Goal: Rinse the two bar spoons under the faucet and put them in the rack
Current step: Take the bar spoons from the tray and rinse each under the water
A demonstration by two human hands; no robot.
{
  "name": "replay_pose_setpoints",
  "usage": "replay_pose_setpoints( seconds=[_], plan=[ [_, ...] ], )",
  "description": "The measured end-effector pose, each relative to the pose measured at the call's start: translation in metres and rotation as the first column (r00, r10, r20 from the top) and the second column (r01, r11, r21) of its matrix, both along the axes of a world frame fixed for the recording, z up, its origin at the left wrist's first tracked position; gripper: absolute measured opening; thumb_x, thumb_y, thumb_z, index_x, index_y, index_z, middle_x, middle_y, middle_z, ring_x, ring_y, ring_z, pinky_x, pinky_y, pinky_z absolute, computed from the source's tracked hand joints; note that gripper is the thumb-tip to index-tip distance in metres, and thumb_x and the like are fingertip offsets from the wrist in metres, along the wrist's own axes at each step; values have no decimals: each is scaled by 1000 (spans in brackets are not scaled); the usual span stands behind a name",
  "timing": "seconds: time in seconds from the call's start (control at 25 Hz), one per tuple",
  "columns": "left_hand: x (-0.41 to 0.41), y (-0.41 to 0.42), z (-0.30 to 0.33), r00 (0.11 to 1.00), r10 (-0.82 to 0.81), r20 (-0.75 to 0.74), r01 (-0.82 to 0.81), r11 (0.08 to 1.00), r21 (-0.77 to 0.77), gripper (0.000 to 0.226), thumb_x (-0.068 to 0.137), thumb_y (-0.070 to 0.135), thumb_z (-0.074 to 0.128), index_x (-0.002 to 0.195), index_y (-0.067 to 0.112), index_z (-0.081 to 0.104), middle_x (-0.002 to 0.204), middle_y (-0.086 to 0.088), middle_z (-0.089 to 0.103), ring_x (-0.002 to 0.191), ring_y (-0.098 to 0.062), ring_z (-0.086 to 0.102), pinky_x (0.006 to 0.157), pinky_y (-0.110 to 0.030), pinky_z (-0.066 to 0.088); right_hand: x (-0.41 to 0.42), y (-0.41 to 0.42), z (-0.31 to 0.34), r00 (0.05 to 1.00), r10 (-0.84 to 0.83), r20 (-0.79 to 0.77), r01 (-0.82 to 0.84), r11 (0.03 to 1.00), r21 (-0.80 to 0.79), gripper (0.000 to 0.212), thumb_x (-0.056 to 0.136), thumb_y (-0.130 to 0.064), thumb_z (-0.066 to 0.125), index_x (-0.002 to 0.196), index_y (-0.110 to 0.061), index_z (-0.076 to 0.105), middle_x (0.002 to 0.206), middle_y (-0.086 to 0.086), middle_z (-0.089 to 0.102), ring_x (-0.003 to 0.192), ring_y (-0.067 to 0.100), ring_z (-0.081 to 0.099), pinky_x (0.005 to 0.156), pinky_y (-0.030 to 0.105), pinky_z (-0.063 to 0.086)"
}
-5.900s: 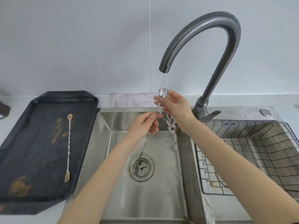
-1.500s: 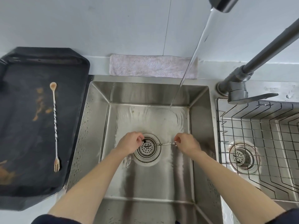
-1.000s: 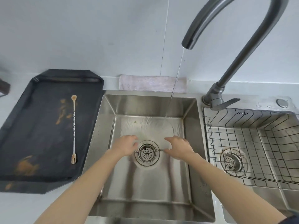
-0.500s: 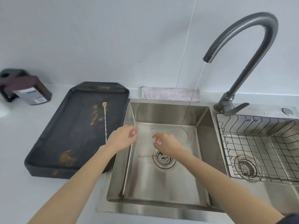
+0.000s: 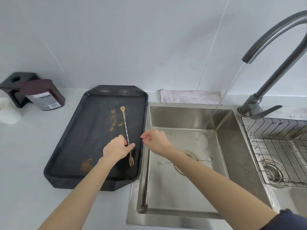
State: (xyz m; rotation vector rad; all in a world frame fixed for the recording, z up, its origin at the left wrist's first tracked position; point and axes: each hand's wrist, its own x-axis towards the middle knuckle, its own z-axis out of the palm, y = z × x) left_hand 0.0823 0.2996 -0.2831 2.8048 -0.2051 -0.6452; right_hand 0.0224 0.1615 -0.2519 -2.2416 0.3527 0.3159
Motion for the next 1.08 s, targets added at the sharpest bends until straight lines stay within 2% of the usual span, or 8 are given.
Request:
replay_pose_setpoints(
  seconds=[0.08, 0.24, 0.44, 0.6, 0.8, 0.92, 0.96, 1.08],
  plan=[
    [-3, 4, -10, 999, 39, -11, -39, 999, -8, 39, 85, 45, 53, 102, 11, 51, 100, -6, 61, 95, -27, 60, 76, -34, 47, 9, 10, -5, 1000, 2, -25, -2, 1000, 28, 33, 92, -7, 42, 119, -7, 61, 119, 14, 66, 115, 26, 57, 101, 30, 44],
    [-2, 5, -18, 995, 102, 1, -101, 991, -90, 30, 85, 36, 56, 100, 10, 59, 105, -11, 67, 96, -30, 62, 78, -35, 49, 26, 26, -21, 997, -26, -78, 29, 999, 44, 36, 90, -4, 40, 118, -10, 62, 115, 16, 68, 111, 28, 60, 98, 35, 50],
    [0, 1, -14, 993, 115, -3, -115, 989, -90, 24, 85, 27, 56, 91, 7, 69, 97, -14, 71, 90, -33, 64, 68, -33, 46, 37, 38, -32, 991, -11, -132, 14, 1000, 25, 36, 88, -7, 44, 119, -11, 61, 112, 18, 69, 109, 31, 61, 97, 39, 50],
    [0, 1, -10, 992, 125, -19, -126, 987, -102, 23, 84, 25, 56, 85, 7, 70, 94, -15, 71, 90, -34, 64, 69, -34, 46, 40, 42, -33, 990, -15, -137, 20, 999, 38, 35, 89, -9, 44, 120, -10, 61, 121, 14, 64, 113, 31, 58, 97, 37, 50],
    [-8, 2, -3, 986, 168, -19, -166, 948, -271, 22, 86, 23, 54, 99, 6, 63, 103, -13, 69, 98, -28, 61, 74, -30, 42, 37, 38, -29, 966, -201, -162, 235, 946, 223, 31, 88, -10, 51, 119, -6, 56, 117, 14, 66, 113, 27, 58, 98, 36, 49],
    [-13, -5, 5, 985, 174, -21, -169, 913, -371, 22, 87, 21, 55, 101, 6, 62, 104, -13, 69, 98, -26, 61, 76, -28, 40, 33, 28, -23, 952, -268, -150, 303, 899, 316, 37, 88, -12, 55, 124, -5, 53, 110, 14, 69, 108, 24, 62, 99, 36, 50],
    [-14, -8, 9, 985, 173, -22, -167, 898, -407, 20, 86, 20, 55, 100, 7, 62, 102, -13, 70, 98, -25, 62, 78, -27, 41, 31, 23, -19, 943, -295, -153, 331, 869, 367, 38, 88, -12, 56, 125, -4, 52, 103, 13, 69, 101, 21, 64, 95, 33, 51],
    [-20, -18, 22, 989, 139, -57, -148, 838, -525, 20, 86, 19, 54, 100, 7, 62, 94, -11, 70, 86, -20, 63, 83, -31, 46, 20, 5, -4, 917, -360, -172, 395, 757, 521, 35, 89, -13, 57, 122, -4, 56, 92, 7, 62, 75, 12, 60, 69, 20, 50]
  ],
)
